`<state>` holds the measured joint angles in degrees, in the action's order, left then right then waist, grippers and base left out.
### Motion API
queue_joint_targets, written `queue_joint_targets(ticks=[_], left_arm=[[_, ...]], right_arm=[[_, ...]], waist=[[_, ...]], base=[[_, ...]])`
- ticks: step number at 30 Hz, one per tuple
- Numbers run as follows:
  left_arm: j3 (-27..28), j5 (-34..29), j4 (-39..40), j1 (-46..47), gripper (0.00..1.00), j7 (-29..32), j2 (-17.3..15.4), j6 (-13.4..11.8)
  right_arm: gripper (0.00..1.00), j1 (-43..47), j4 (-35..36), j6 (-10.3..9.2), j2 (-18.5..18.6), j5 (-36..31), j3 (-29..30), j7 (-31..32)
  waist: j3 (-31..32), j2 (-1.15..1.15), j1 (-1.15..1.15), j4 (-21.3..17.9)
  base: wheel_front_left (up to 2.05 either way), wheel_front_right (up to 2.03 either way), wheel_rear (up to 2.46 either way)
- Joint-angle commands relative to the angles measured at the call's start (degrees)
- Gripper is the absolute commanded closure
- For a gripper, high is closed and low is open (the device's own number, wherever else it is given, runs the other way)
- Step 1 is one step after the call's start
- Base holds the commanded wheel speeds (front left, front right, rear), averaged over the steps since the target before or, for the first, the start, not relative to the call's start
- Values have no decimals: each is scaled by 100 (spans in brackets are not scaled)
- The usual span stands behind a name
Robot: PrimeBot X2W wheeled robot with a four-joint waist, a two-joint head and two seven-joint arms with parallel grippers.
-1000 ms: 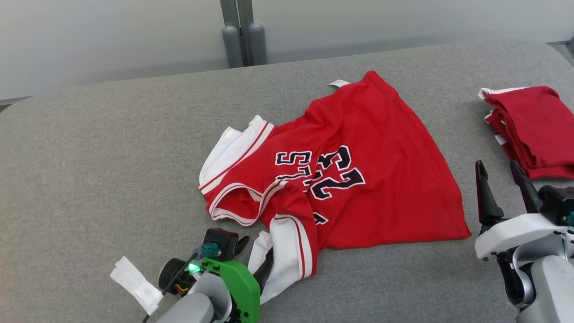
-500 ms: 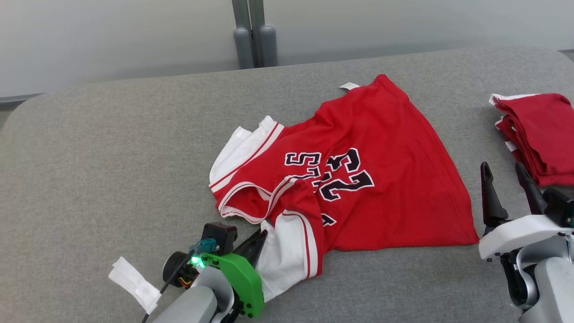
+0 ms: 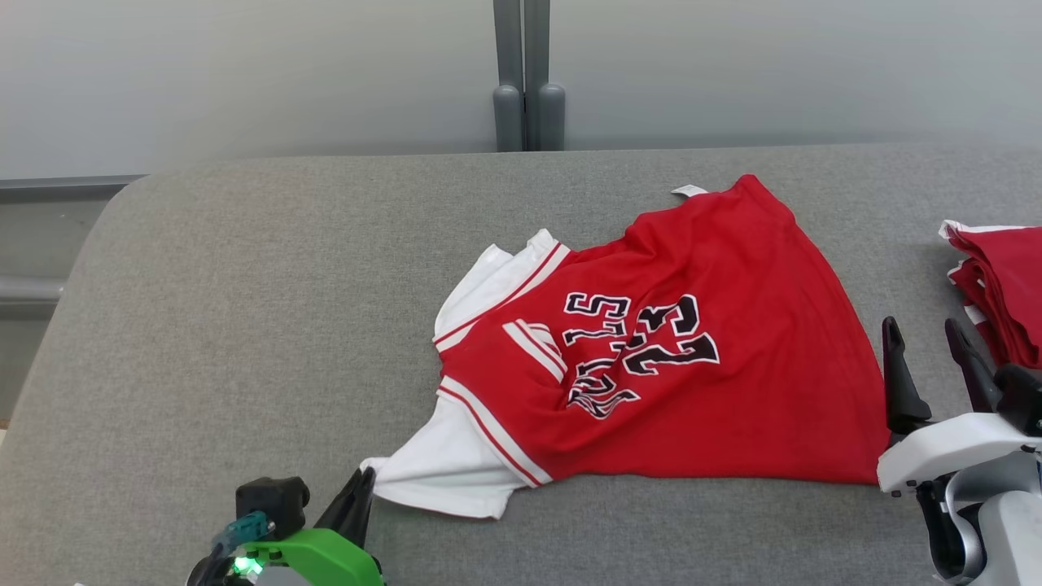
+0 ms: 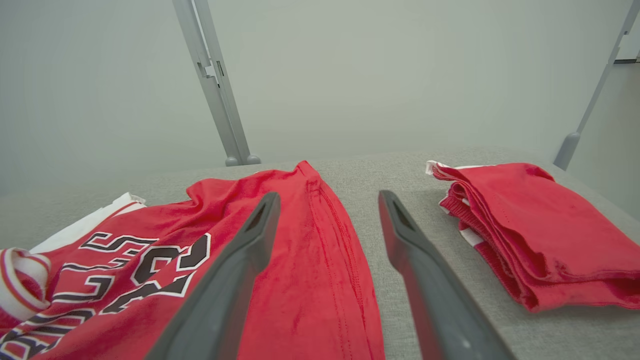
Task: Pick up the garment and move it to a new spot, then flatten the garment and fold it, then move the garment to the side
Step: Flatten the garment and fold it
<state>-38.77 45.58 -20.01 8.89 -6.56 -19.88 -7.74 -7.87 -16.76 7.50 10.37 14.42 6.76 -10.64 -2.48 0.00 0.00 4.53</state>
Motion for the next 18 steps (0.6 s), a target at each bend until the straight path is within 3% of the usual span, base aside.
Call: queue_joint_targets(ticks=[1, 6, 11, 12, 14, 18], left_arm=[[93, 41, 259, -171, 100, 53, -122, -165], [443, 298, 916, -675, 100, 203, -442, -722], [446, 499, 1063, -1028, 100, 515, -530, -913], [425, 554, 1087, -1068, 71, 583, -511, -902], [355, 592, 1090, -1131, 0, 709, -531, -899], [424, 420, 1210, -1037, 0, 557, -624, -1023]], right_arm=[[0, 77, 28, -2, -4, -29, 30, 22], [0, 78, 83, -2, -45, -48, 15, 60], [0, 100, 97, -2, -33, -32, -4, 77], [0, 105, 98, -2, -26, -26, 1, 78], [0, 119, 95, -2, -18, -23, 12, 96], [0, 136, 104, -2, -10, -31, 19, 109]], waist=[[32, 0, 0, 40], [28, 0, 0, 5], [17, 0, 0, -49], [12, 0, 0, -53], [9, 0, 0, -56], [26, 0, 0, -63]], base=[[0, 0, 0], [0, 0, 0], [0, 0, 0], [0, 0, 0], [0, 0, 0], [0, 0, 0]])
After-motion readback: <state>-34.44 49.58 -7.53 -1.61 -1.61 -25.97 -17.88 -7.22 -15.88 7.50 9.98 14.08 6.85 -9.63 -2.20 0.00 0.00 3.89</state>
